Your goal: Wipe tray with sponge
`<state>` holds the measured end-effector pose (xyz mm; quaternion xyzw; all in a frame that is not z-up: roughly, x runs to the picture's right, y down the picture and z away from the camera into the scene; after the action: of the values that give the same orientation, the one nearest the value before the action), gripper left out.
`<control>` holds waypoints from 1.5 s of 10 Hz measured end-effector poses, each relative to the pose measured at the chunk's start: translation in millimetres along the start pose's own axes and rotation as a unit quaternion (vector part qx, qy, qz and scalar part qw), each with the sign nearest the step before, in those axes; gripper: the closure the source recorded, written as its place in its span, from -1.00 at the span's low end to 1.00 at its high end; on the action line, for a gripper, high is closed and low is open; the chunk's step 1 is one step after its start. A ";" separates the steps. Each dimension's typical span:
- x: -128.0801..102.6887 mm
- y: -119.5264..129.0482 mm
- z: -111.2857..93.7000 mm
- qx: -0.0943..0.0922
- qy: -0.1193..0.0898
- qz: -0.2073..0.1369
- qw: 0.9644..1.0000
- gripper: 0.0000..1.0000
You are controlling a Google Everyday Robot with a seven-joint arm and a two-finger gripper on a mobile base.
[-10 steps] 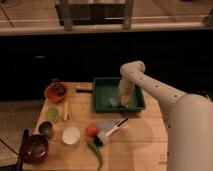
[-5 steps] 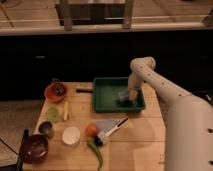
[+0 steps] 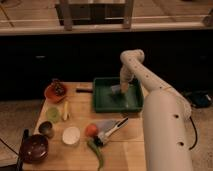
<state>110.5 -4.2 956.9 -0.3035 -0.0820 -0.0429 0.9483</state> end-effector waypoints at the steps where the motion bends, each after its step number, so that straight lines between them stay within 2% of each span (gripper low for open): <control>1: -21.4 8.2 2.1 -0.003 -0.010 -0.026 1.000 1.00; 4: -37.0 49.3 2.0 -0.017 -0.023 -0.065 0.997 1.00; 5: -32.4 61.1 1.1 -0.019 -0.024 -0.067 0.997 1.00; 8: 2.6 77.3 -4.1 -0.020 -0.018 -0.047 0.999 1.00; 9: 37.1 81.3 -8.6 -0.019 -0.010 -0.025 0.999 1.00; 10: 59.2 82.3 -11.9 -0.020 -0.004 -0.010 1.000 1.00; 12: 85.6 68.1 -14.0 -0.015 0.002 0.008 1.000 1.00; 14: 94.2 52.0 -13.9 -0.013 0.002 0.014 1.000 1.00; 15: 90.8 41.9 -12.5 -0.013 0.004 0.008 1.000 1.00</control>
<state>206.9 19.7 939.6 -0.3167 -0.0755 -0.0374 0.9448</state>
